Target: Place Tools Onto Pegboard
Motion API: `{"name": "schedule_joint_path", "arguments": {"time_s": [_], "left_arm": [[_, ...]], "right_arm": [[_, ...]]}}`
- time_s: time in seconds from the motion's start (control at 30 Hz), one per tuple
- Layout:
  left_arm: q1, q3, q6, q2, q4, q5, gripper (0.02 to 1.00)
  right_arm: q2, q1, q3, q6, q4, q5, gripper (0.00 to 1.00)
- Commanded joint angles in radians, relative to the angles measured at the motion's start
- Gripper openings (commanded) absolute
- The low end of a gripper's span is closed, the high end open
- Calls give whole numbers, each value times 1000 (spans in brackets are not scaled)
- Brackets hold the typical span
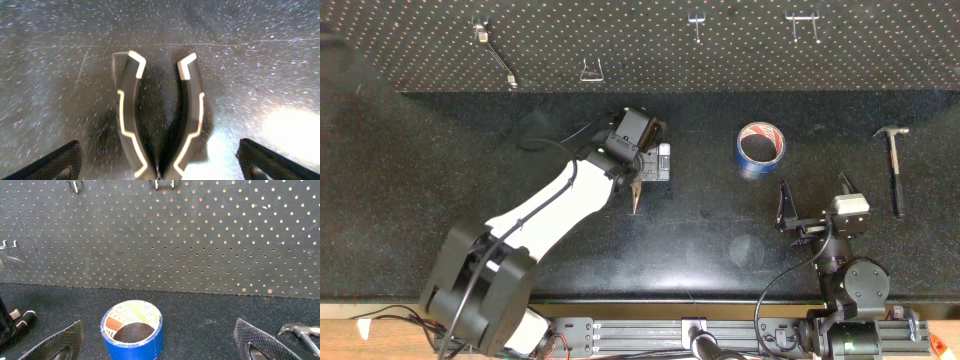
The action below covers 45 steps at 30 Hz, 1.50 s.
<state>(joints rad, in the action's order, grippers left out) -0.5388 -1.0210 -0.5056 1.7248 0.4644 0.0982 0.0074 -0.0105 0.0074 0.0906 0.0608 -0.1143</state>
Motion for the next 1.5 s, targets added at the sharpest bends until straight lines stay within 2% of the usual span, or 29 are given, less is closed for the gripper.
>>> {"name": "schedule_joint_path", "arguments": {"time_s": [0.03, 0.17, 0.47, 0.87, 1.0, 1.1, 1.23, 1.33, 1.5], "left_arm": [[10, -52, 108, 71, 0, -48, 996], [15, -100, 167, 116, 14, -50, 996], [64, -137, 166, 134, 121, -56, 996], [68, -137, 163, 183, 93, -100, 998], [68, -137, 163, 184, 93, -100, 939], [68, -137, 163, 185, 93, -100, 849], [68, -137, 163, 185, 93, -111, 671], [68, -137, 163, 185, 93, -111, 638], [68, -137, 163, 185, 93, -123, 511]], "right_arm": [[-6, -6, -3, -13, 3, -9, 976], [-6, -6, -3, -13, 3, -9, 976], [-6, -6, -3, -13, 3, -9, 976], [-6, -6, -3, -13, 3, -9, 976], [-6, -6, -3, -13, 3, -9, 976], [-6, -6, -3, -13, 3, -9, 976], [-6, -6, -3, -13, 3, -9, 976], [-6, -6, -3, -13, 3, -9, 976], [-6, -6, -3, -13, 3, -10, 976]]}}
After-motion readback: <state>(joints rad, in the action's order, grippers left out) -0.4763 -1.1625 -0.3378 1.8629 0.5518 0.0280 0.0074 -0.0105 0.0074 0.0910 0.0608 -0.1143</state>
